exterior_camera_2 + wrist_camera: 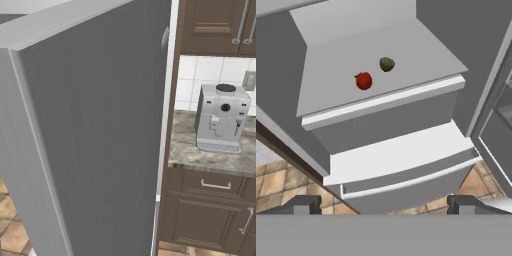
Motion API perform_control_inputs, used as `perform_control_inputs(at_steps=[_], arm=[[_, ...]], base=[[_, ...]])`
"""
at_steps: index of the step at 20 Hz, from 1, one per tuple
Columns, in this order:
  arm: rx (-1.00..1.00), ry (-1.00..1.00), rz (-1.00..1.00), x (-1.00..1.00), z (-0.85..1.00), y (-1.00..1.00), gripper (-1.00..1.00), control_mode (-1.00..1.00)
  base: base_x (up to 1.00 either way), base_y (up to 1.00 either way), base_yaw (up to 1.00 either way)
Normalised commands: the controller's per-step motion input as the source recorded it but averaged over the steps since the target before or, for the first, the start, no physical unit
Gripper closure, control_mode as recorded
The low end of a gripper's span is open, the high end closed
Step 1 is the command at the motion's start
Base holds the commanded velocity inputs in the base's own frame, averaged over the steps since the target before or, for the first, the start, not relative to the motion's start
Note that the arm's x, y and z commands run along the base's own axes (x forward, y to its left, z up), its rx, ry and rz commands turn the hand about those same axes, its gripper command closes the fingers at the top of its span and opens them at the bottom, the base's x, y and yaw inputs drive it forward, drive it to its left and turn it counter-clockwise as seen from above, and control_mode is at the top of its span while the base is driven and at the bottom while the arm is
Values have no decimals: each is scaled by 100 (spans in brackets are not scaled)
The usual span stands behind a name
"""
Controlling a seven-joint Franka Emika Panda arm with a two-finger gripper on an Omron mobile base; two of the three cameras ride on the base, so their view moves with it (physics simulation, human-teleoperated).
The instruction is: Place the ketchup and ketchup from the counter to the top shelf of the fridge. If the existing items in the fridge are on the top shelf, move them to other shelves.
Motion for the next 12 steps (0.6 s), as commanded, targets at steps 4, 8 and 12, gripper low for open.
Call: perform_control_inputs(at_steps=[4,8,12], arm=[[0,-2,0,-9,0,-3,-100,-100],[0,-1,1,0,7,-26,-100,-100],[0,0,3,0,2,-13,-100,-100]], base=[[0,0,0],[0,0,0],[0,0,0]])
